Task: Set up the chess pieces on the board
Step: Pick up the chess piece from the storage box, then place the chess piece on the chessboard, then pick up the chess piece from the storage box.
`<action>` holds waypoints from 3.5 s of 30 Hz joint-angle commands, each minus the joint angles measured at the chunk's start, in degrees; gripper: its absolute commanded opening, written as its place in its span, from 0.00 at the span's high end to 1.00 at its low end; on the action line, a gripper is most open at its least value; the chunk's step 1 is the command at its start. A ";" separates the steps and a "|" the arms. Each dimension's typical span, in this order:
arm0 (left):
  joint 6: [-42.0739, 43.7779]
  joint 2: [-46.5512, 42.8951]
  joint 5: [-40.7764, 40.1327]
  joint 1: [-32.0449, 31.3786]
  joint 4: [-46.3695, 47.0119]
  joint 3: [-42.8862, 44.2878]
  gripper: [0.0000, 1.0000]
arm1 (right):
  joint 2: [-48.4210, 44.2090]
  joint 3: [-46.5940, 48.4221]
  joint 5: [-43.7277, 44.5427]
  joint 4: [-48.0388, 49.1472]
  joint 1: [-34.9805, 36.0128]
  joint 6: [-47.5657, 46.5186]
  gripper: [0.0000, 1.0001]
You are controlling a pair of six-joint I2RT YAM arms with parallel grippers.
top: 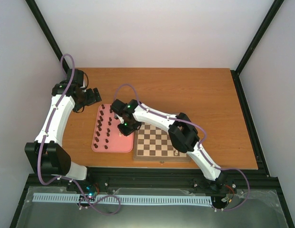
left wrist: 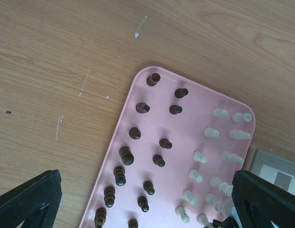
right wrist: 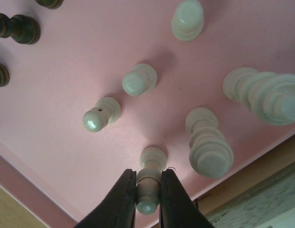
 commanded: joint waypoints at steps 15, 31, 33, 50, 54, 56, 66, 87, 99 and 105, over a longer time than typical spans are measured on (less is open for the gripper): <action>0.57 0.14 -0.04 -0.18 -0.42 1.84 0.00 | -14.98 -0.91 2.74 -6.43 0.44 -1.06 0.95; 0.40 0.29 0.50 -0.19 -0.16 1.89 0.00 | -40.98 -45.09 11.52 -4.13 0.23 11.23 0.95; 0.36 0.29 0.61 -0.19 -0.11 1.68 0.00 | -41.73 -47.00 12.08 -3.93 0.05 11.78 0.95; 0.28 0.75 0.67 -0.13 0.27 0.95 0.00 | -46.58 -56.47 10.63 0.96 -0.66 14.12 0.94; 0.28 0.87 0.67 -0.17 0.28 1.07 0.00 | -46.24 -57.22 10.40 1.84 -0.67 14.25 0.94; 0.27 0.93 0.60 -0.12 0.23 1.01 0.00 | -46.10 -57.68 10.17 2.32 -0.70 14.28 0.93; 0.36 1.13 0.53 -0.13 0.36 0.86 0.00 | -45.41 -58.21 10.74 2.45 -0.66 14.31 0.89; 0.30 1.23 0.75 -0.19 0.46 0.93 0.00 | -46.00 -56.88 11.66 1.91 -0.66 13.88 0.70; 0.28 0.91 0.69 -0.19 0.31 1.29 0.00 | -45.62 -50.59 14.70 -2.29 -0.74 12.28 0.59; 0.12 0.67 1.07 -0.19 0.02 1.65 0.00 | -39.98 -41.20 14.65 -1.94 -0.83 8.65 0.55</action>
